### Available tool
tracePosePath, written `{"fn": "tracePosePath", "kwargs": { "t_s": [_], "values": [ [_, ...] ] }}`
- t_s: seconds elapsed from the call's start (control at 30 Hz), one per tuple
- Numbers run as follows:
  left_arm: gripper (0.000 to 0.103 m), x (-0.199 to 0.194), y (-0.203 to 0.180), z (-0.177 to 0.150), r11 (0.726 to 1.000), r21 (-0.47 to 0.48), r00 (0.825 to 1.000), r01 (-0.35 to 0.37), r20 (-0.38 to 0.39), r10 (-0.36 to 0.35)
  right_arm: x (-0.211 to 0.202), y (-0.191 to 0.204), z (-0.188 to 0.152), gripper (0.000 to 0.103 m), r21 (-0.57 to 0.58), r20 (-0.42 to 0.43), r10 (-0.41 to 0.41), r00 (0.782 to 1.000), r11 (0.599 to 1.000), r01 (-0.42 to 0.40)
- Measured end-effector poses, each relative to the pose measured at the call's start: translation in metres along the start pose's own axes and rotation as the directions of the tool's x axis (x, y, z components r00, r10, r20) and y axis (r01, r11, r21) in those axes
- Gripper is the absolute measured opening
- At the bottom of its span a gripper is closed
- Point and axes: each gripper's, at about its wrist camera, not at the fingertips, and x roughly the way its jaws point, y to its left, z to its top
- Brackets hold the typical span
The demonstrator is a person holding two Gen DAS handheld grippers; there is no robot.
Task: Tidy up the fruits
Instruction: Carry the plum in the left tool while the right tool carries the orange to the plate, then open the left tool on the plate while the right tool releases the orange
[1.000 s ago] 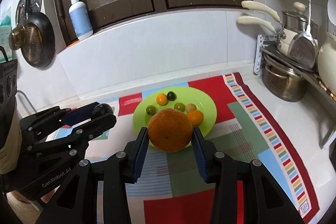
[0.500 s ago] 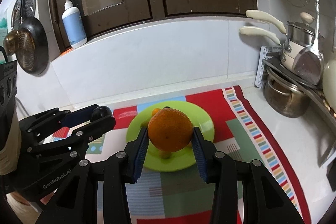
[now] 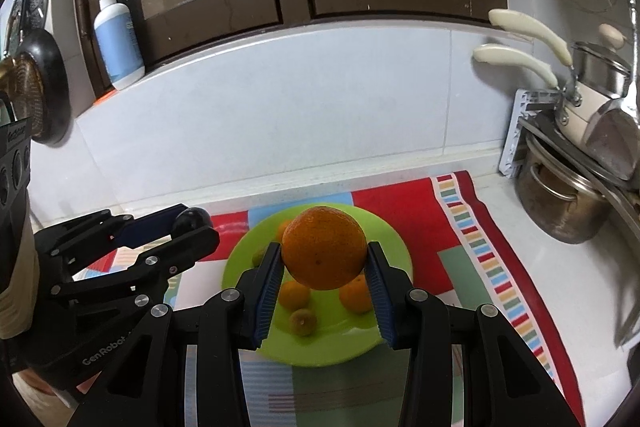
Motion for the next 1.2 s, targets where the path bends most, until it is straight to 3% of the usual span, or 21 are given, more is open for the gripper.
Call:
{"fn": "tracePosePath", "kwargs": {
  "t_s": [1.03, 1.2],
  "values": [
    [0.031, 0.1, 0.02, -0.009, 1.0, 0.003, 0.989, 0.006, -0.15, -0.006, 0.12, -0.03, -0.001, 0.042, -0.002, -0.164, 0.011, 0.986, 1.0, -0.012],
    [0.038, 0.098, 0.02, -0.01, 1.0, 0.003, 0.989, -0.002, -0.146, 0.003, 0.121, -0.032, -0.003, 0.044, -0.001, -0.166, 0.005, 0.986, 1.0, -0.005]
  ]
}}
